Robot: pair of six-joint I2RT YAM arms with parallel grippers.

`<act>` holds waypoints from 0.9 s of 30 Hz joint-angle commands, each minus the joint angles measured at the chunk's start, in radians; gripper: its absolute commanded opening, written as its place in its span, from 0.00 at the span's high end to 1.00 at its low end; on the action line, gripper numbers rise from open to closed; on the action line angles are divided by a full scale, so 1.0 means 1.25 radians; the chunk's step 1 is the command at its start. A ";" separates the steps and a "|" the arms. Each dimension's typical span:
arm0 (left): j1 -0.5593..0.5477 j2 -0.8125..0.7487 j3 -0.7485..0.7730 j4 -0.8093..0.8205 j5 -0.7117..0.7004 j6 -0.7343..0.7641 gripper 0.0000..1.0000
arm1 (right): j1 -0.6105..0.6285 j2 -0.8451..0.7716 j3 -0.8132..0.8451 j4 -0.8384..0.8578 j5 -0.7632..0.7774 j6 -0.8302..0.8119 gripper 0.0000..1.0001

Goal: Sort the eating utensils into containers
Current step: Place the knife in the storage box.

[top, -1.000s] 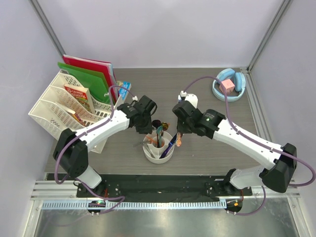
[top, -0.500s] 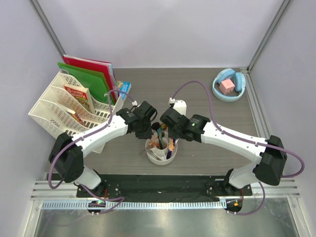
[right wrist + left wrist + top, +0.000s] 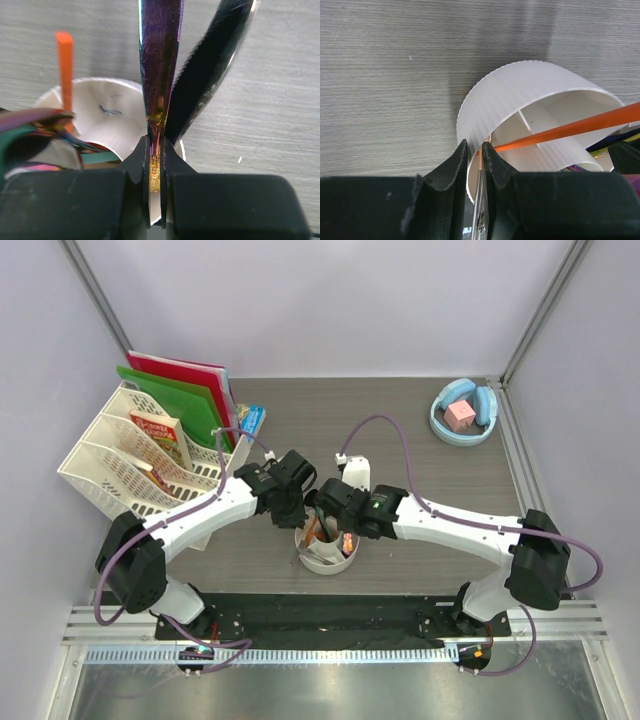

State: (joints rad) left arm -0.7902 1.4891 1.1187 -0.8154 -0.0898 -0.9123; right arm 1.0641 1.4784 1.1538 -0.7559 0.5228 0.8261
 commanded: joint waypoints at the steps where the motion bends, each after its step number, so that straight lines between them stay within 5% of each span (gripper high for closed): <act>1: -0.002 -0.029 -0.013 0.007 0.006 -0.014 0.83 | 0.004 -0.003 -0.017 0.027 0.041 0.035 0.99; 11: -0.004 -0.035 -0.025 0.019 0.009 -0.015 0.83 | 0.008 -0.033 -0.047 0.037 -0.007 0.046 0.97; 12: -0.004 -0.035 -0.025 0.023 0.008 -0.016 0.83 | 0.008 -0.038 -0.049 0.035 -0.007 0.050 0.89; 21: -0.004 -0.039 -0.041 0.035 0.008 -0.014 0.84 | 0.021 -0.126 -0.091 0.030 0.009 0.080 0.75; 24: -0.004 -0.035 -0.043 0.038 0.009 -0.013 0.84 | 0.037 -0.146 -0.087 0.033 0.030 0.075 0.55; 27: -0.004 -0.029 -0.040 0.041 0.013 -0.011 0.84 | 0.040 -0.149 -0.084 0.032 0.037 0.072 0.52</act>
State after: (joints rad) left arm -0.7910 1.4693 1.0744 -0.7898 -0.0765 -0.9176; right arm 1.1011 1.3273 1.0386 -0.7334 0.5079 0.8986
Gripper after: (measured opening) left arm 0.165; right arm 0.465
